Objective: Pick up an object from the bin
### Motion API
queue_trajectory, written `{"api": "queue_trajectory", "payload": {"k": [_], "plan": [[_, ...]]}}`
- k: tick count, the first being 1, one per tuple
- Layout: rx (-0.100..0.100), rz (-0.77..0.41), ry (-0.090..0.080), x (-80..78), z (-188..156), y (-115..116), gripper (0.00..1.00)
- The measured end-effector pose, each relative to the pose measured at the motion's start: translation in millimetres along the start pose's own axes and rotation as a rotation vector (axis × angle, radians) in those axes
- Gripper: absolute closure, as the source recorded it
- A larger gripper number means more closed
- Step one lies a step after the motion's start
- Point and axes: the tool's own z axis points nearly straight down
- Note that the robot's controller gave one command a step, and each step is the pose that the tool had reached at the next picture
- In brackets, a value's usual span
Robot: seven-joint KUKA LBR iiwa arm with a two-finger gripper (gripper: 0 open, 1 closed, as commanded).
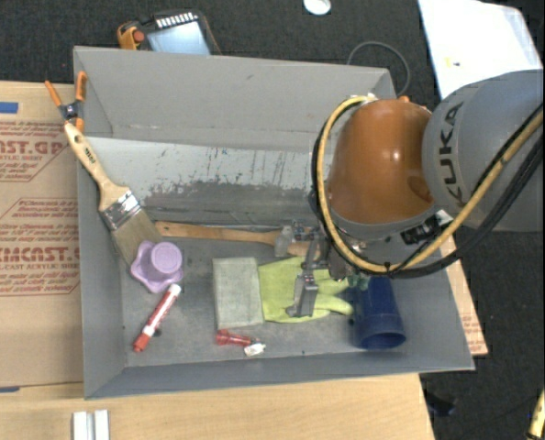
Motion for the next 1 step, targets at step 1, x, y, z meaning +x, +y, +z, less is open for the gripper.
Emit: {"api": "queue_trajectory", "payload": {"k": [1], "plan": [[-0.001,0.083,-0.004,-26.4,87.3,-17.5,0.00]]}}
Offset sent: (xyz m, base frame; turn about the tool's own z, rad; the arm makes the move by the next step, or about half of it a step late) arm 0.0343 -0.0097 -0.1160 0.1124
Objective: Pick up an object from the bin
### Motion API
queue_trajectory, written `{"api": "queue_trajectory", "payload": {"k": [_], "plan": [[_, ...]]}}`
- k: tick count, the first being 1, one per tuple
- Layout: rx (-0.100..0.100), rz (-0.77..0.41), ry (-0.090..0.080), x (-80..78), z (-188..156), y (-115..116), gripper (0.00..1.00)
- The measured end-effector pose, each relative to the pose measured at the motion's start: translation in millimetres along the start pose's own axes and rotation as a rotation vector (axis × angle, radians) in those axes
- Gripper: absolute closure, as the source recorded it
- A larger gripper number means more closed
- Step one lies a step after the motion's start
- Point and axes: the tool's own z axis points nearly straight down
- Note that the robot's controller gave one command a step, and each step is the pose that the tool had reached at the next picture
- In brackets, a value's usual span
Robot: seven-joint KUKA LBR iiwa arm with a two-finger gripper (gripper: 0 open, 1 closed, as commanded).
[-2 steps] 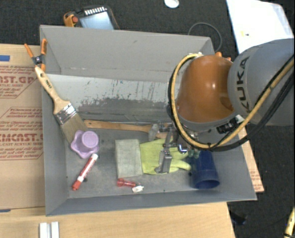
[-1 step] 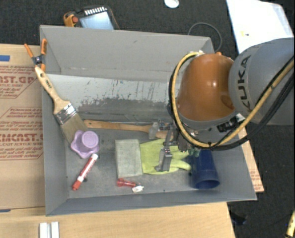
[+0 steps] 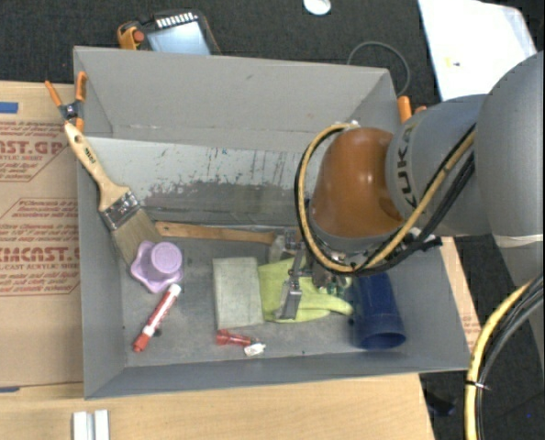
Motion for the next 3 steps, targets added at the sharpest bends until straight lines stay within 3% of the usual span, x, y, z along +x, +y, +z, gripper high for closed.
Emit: {"api": "queue_trajectory", "payload": {"k": [1,2,3], "plan": [[-0.001,0.029,-0.006,-6.5,30,8,0.00],[0.002,0.380,0.001,-31.2,29,35,0.00],[0.000,0.191,-0.006,-23.3,29,51,0.00]]}}
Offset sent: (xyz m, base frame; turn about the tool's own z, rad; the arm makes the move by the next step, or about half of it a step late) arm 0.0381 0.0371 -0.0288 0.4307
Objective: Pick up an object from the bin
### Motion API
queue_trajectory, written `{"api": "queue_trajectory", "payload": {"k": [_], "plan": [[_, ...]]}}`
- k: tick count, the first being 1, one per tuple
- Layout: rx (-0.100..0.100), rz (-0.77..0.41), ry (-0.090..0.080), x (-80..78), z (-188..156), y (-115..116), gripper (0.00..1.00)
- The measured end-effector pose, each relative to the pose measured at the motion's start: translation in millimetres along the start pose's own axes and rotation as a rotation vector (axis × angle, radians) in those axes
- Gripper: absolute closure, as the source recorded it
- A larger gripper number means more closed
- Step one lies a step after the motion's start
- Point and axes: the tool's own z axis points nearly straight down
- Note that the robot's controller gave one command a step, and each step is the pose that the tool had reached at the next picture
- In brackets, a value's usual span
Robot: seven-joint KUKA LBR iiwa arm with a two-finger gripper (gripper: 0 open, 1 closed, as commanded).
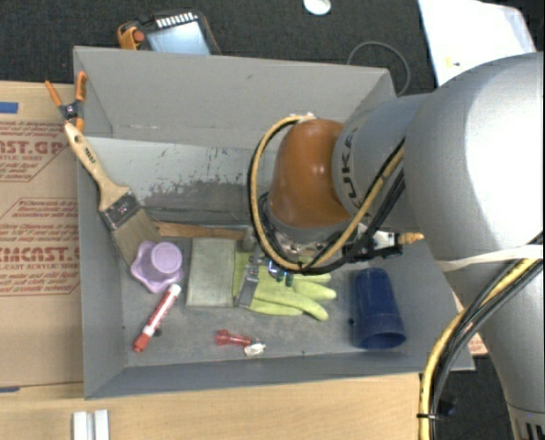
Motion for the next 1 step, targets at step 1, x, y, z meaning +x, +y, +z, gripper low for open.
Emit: {"api": "queue_trajectory", "payload": {"k": [1], "plan": [[0.004,0.222,0.010,-10.6,0.4,-5.8,1.00]]}}
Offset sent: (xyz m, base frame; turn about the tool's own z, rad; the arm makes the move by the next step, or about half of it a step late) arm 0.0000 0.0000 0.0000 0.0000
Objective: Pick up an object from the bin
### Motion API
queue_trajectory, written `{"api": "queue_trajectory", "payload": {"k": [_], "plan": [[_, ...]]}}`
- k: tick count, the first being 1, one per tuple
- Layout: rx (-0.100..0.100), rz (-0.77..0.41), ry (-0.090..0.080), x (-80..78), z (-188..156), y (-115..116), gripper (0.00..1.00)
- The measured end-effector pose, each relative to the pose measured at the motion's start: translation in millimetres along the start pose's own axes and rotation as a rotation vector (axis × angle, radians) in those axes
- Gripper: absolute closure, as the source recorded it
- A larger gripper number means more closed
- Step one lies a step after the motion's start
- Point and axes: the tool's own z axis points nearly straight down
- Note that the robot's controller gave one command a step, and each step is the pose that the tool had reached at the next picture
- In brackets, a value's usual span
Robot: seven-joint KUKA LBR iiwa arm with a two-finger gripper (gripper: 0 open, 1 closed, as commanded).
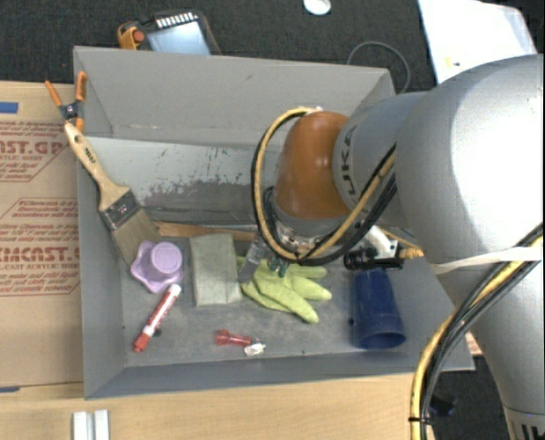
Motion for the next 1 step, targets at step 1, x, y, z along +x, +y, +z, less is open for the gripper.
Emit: {"api": "queue_trajectory", "payload": {"k": [1], "plan": [[0.000,0.000,0.000,0.0,0.0,0.0,1.00]]}}
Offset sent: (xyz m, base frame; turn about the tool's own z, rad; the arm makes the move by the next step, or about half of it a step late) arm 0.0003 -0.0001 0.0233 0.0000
